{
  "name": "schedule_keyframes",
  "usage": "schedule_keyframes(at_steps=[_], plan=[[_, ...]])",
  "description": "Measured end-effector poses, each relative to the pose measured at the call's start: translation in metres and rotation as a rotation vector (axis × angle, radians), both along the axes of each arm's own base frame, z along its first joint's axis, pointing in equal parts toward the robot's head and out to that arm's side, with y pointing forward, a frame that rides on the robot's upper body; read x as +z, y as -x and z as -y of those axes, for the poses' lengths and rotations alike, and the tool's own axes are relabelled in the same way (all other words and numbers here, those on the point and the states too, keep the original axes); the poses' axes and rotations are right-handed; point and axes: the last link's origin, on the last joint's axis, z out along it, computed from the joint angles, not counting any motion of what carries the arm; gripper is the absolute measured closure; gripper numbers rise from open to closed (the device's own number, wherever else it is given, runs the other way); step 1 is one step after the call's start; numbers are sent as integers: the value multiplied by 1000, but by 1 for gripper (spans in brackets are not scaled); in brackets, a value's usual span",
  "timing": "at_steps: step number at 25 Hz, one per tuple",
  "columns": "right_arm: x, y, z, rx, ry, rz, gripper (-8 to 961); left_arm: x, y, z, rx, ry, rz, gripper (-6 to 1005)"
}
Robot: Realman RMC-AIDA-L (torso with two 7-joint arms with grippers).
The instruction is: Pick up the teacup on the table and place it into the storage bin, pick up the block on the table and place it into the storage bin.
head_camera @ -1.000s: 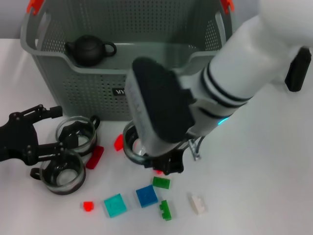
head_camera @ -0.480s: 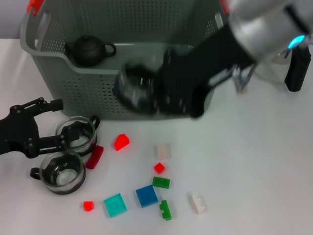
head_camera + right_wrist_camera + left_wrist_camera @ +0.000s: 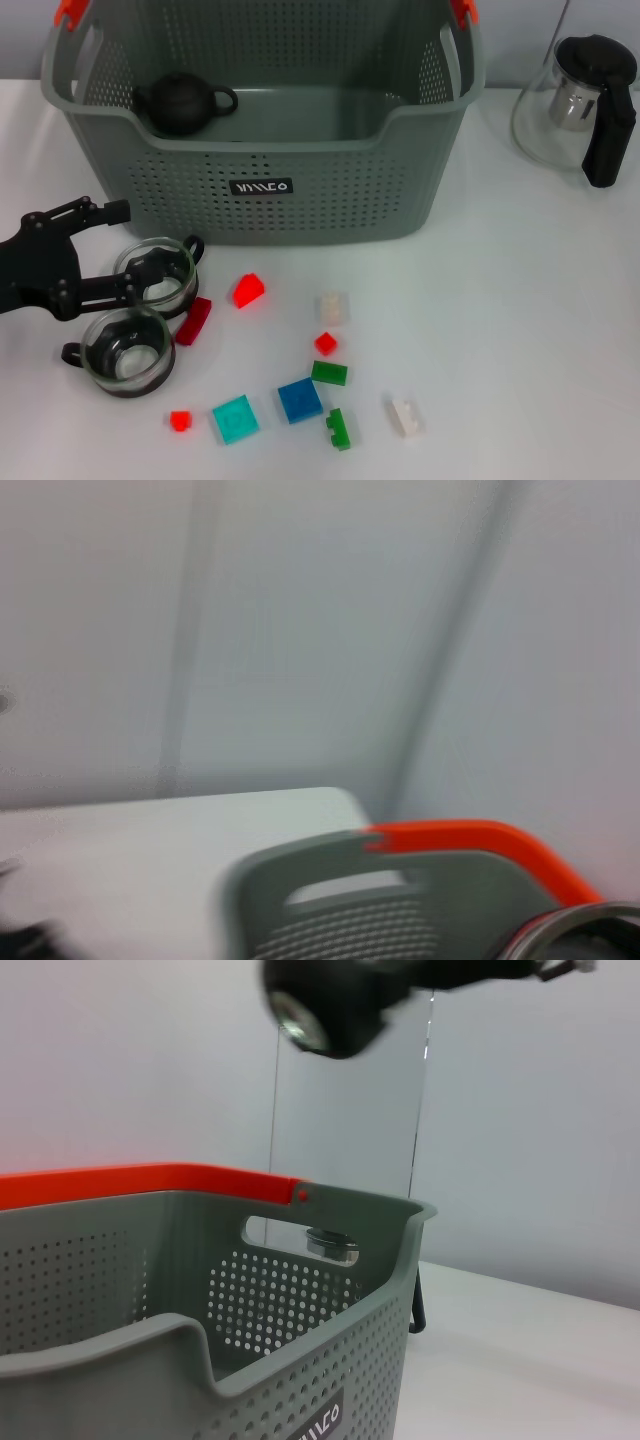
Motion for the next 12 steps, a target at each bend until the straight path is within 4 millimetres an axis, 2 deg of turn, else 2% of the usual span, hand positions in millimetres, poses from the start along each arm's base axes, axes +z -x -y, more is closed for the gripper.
schedule_keyframes(at_steps=[4, 7, 8, 12], plan=[[-13, 4, -30, -140, -62, 3, 891, 0, 0, 0, 0, -1, 1, 99], [-36, 4, -53, -199, -54, 75, 891, -1, 0, 0, 0, -1, 3, 99], [-36, 4, -53, -199, -54, 75, 891, -2, -1, 0, 0, -1, 4, 99], [-57, 0, -64, -222, -61, 161, 890, -3, 0, 1, 3, 0, 8, 98]])
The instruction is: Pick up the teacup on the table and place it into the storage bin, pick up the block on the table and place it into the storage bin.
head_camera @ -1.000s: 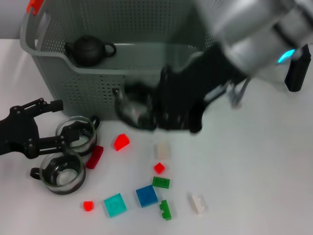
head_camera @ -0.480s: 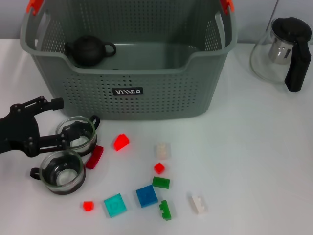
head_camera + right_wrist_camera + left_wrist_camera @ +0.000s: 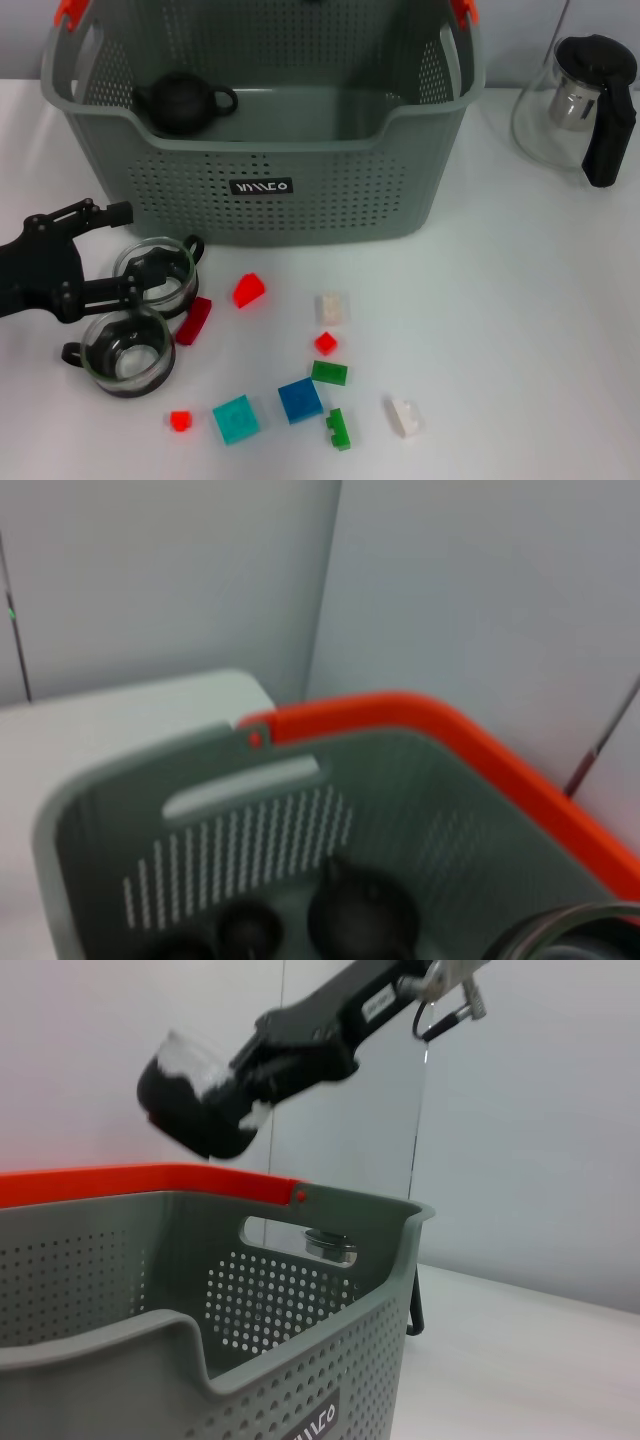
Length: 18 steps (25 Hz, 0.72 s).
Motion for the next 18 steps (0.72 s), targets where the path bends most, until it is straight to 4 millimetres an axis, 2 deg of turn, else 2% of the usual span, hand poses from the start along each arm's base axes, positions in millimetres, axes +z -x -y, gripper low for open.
schedule_keyframes(at_steps=[5, 8, 18], plan=[[-32, -10, 0, -20, -5, 94, 890, -1, 0, 1, 2, 1, 2, 99], [-44, -18, -2, -46, -28, 124, 890, -1, 0, 1, 2, 1, 3, 98], [-59, -44, -4, -81, -62, 162, 891, -2, -1, 0, 1, 0, 3, 99]])
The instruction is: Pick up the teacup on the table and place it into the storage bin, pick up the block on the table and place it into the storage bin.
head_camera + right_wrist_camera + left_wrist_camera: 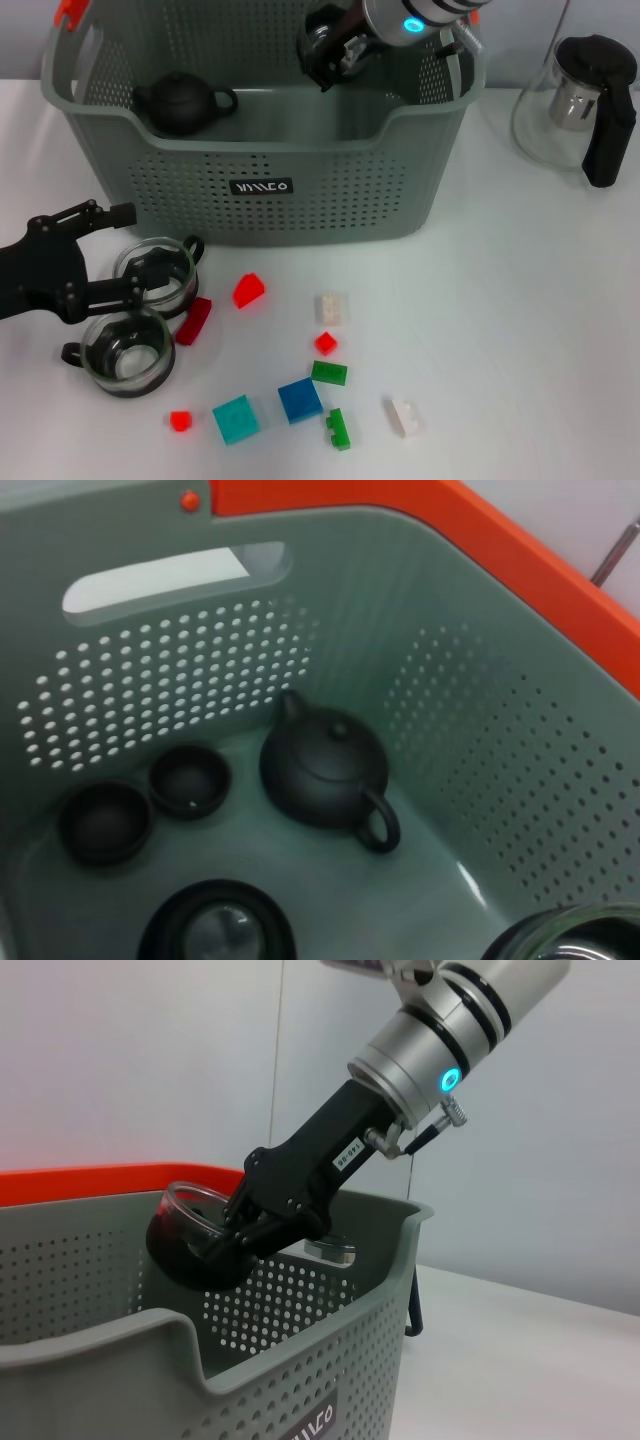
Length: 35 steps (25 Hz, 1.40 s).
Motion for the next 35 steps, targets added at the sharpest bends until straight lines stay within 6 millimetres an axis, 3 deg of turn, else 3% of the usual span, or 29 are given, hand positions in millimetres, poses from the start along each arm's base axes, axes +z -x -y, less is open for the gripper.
schedule_keyframes(at_steps=[8, 26, 35], plan=[[-13, -11, 2, 37, -18, 12, 890, -4, 0, 0, 8, 0, 5, 99], [-11, -31, 2, -65, -31, 1, 888, -6, 1, 2, 15, 1, 8, 98], [-11, -30, 4, -66, -18, 18, 887, -6, 1, 3, 17, 3, 11, 98]])
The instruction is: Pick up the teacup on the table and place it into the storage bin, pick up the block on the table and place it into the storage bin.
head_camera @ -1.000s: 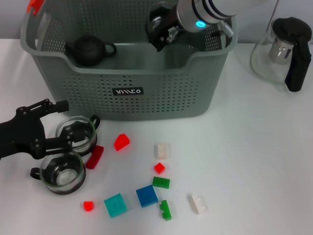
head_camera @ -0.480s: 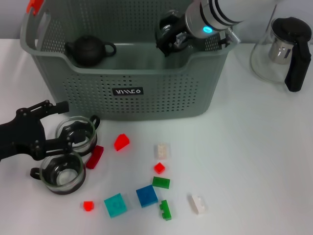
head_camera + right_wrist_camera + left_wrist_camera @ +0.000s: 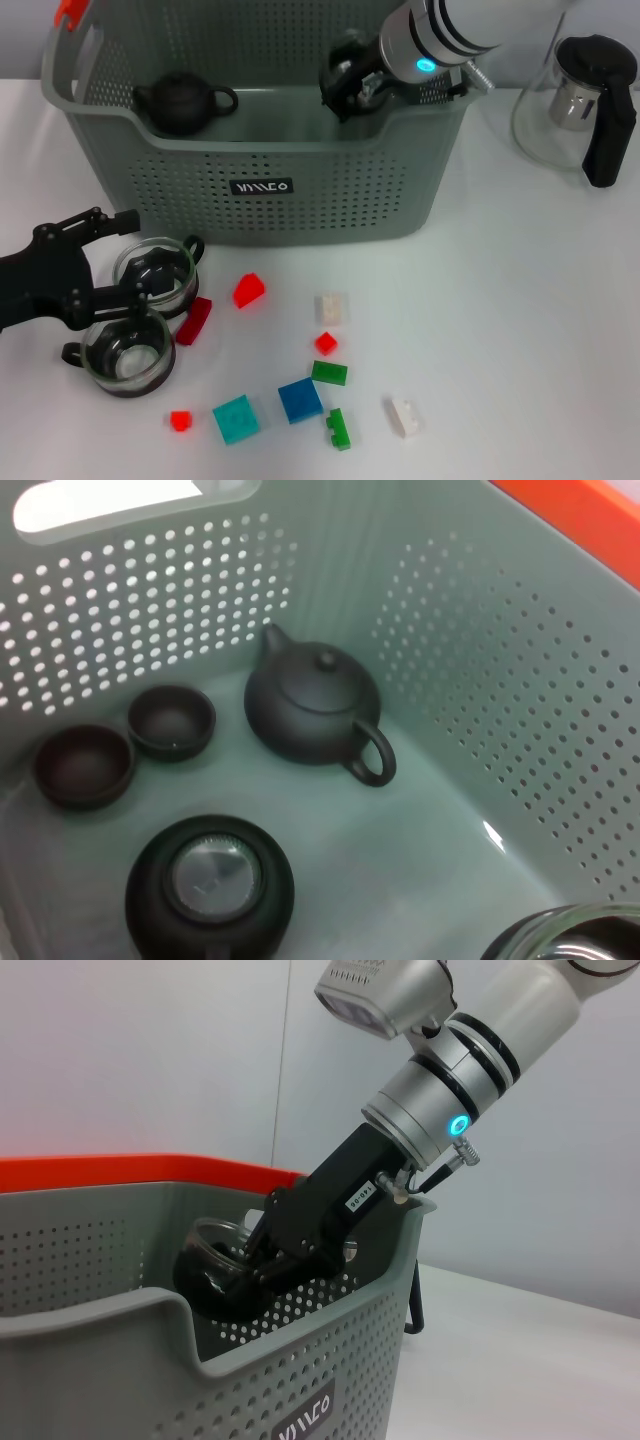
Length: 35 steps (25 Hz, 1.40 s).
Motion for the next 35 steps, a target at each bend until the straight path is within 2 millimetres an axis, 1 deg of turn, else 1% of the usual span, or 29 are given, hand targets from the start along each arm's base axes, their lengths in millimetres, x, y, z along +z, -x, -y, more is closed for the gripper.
schedule_keyframes(at_steps=[3, 10, 15, 17, 22, 24, 27, 28, 31, 35], plan=[[1, -2, -1, -1, -10, 21, 887, -1, 0, 0, -4, -1, 0, 99], [5, 5, -3, 7, -21, 5, 648, -1, -1, 0, -7, -1, 1, 99], [14, 22, -1, 28, -9, -38, 497, -1, 0, 1, -4, -1, 1, 98], [24, 32, 0, 43, -5, -69, 436, -1, 0, 1, -4, -1, 1, 99], [50, 53, 4, 33, 3, -155, 193, -1, -1, 1, -9, 0, 1, 99], [61, 61, 8, 35, 37, -199, 135, -1, -1, 0, -10, -1, 0, 98], [80, 74, 24, 84, 118, -272, 48, 1, -1, -1, -11, -7, 1, 98], [89, 78, 31, 108, 133, -294, 19, 1, -1, -2, -12, -8, 3, 99], [113, 76, 51, 149, 143, -348, 30, 1, -2, -2, -12, -5, 6, 99], [139, 53, 76, 193, 151, -489, 39, 2, -3, -4, -14, -14, 10, 99]])
